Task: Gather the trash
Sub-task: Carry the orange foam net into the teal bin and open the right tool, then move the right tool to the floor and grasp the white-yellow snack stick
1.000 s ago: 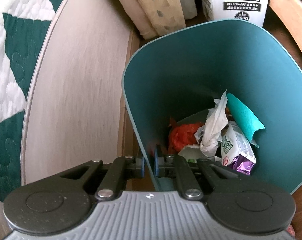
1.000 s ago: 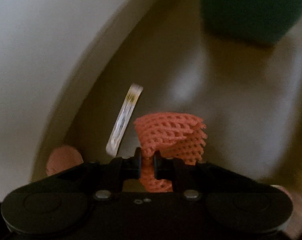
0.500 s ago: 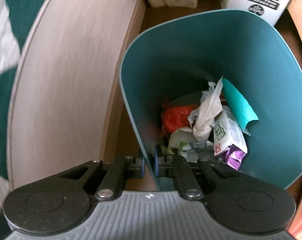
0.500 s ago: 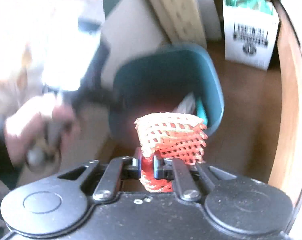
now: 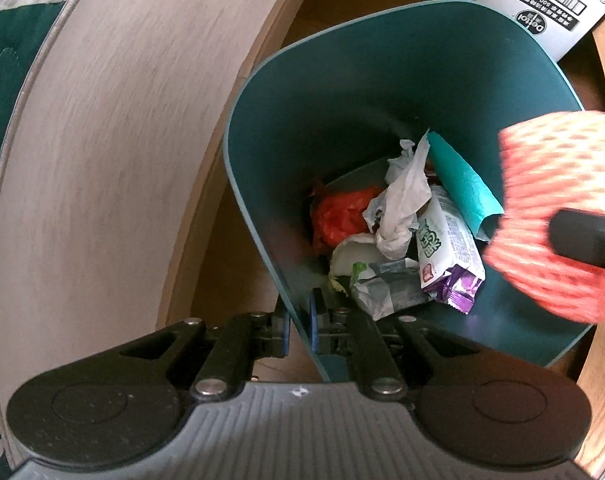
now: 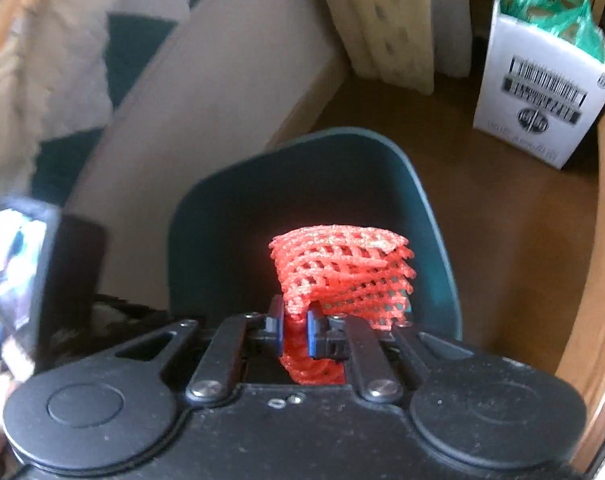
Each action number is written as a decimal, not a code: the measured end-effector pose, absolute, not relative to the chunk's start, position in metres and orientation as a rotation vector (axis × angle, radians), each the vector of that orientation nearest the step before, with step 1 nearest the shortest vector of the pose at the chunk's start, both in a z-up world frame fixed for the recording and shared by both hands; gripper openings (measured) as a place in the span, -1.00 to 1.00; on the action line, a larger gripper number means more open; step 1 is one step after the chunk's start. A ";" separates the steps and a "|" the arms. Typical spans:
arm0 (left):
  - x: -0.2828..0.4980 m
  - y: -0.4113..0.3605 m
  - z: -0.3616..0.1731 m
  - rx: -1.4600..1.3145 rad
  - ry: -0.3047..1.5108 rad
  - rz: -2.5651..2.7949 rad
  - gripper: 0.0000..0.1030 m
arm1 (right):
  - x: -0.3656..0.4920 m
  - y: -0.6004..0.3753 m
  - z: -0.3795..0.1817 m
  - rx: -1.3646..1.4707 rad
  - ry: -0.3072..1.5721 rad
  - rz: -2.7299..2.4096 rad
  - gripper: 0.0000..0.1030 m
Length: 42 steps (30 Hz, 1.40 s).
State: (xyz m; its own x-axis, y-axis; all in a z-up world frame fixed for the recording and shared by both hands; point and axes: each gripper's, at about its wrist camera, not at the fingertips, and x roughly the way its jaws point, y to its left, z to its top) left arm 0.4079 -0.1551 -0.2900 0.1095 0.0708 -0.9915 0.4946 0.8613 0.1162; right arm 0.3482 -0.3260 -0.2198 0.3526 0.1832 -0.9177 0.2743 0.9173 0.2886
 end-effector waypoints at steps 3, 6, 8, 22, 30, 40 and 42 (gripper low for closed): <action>0.410 -0.155 -0.290 0.473 1.443 -0.336 -0.84 | 0.356 -0.323 -0.237 0.397 1.270 -0.082 -0.81; 0.411 -0.155 -0.289 0.470 1.445 -0.341 -0.84 | 0.360 -0.321 -0.248 0.398 1.289 -0.105 -0.74; 0.410 -0.153 -0.289 0.462 1.445 -0.347 -0.84 | 0.362 -0.322 -0.251 0.406 1.297 -0.121 -0.64; 0.421 -0.143 -0.286 0.421 1.495 -0.424 -0.80 | 0.353 -0.319 -0.233 0.406 1.280 -0.125 0.18; 0.427 -0.143 -0.285 0.432 1.518 -0.491 -0.73 | 0.324 -0.315 -0.198 0.429 1.197 -0.133 0.28; 0.432 -0.146 -0.276 0.527 1.419 -0.597 -0.43 | 0.233 -0.246 -0.194 0.523 1.231 -0.004 0.62; 0.436 -0.148 -0.277 0.546 1.395 -0.608 -0.43 | 0.224 -0.220 -0.219 0.532 1.277 0.025 0.62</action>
